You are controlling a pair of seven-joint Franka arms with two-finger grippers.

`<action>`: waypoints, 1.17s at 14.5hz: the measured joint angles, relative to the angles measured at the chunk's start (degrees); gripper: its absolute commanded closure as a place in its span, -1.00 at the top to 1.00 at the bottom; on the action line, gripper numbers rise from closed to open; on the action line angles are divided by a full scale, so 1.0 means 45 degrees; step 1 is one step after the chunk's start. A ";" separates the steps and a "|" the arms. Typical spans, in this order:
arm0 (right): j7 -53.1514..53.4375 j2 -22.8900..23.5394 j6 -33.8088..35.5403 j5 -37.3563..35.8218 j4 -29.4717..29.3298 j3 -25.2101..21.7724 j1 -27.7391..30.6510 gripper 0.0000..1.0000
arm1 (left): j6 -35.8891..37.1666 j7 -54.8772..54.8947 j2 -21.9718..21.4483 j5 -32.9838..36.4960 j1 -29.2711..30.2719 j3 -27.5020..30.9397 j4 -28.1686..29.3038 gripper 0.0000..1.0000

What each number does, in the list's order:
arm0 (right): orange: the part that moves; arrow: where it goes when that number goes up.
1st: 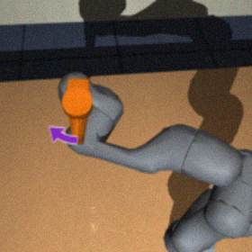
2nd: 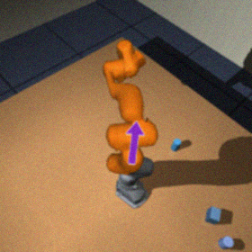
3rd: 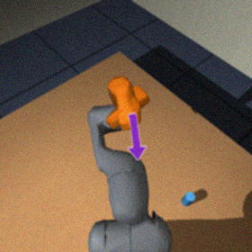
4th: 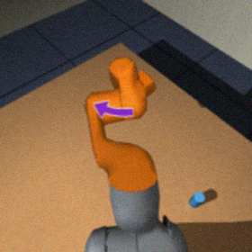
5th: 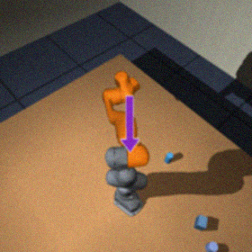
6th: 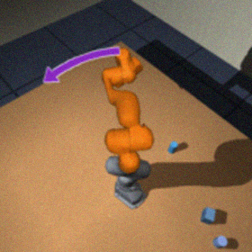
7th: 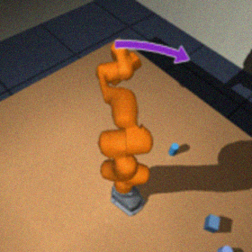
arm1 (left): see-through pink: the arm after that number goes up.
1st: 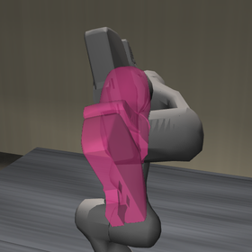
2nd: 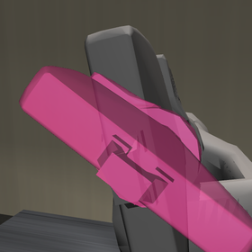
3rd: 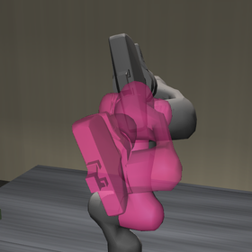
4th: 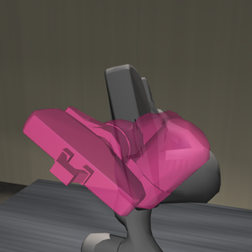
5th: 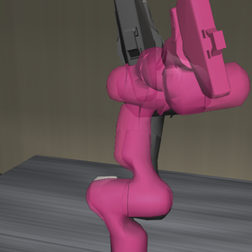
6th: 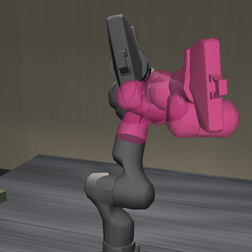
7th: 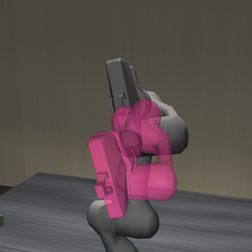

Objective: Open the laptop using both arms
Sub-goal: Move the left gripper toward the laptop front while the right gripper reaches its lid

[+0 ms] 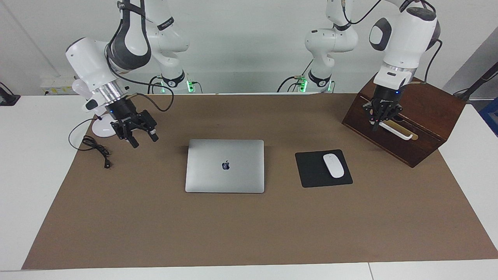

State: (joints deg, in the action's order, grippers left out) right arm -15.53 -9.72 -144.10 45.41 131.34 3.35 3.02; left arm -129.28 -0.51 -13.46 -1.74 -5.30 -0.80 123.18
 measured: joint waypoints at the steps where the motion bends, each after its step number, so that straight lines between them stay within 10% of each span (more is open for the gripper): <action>1: 0.0698 -0.0077 -0.0496 0.0369 0.0164 0.0010 -0.0501 1.00 | -0.0602 -0.0023 -0.0259 0.0000 -0.0190 -0.0003 0.0549 -1.00; 10: 0.8706 -0.0397 -0.4071 0.1723 0.1097 0.0124 -0.5046 1.00 | -0.7316 -0.0912 -0.0935 -0.0001 -0.2315 -0.0039 0.5327 -1.00; 17: 1.1793 -0.0615 -0.4160 0.1730 0.2289 0.0144 -0.6239 1.00 | -1.2203 -0.1037 0.1347 -0.0001 -0.3748 -0.0040 0.6581 -1.00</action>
State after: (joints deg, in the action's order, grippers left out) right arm 37.54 -12.49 -162.82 53.20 141.64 4.00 -25.05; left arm -184.19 -5.17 -7.40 -1.74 -22.17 -0.98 152.80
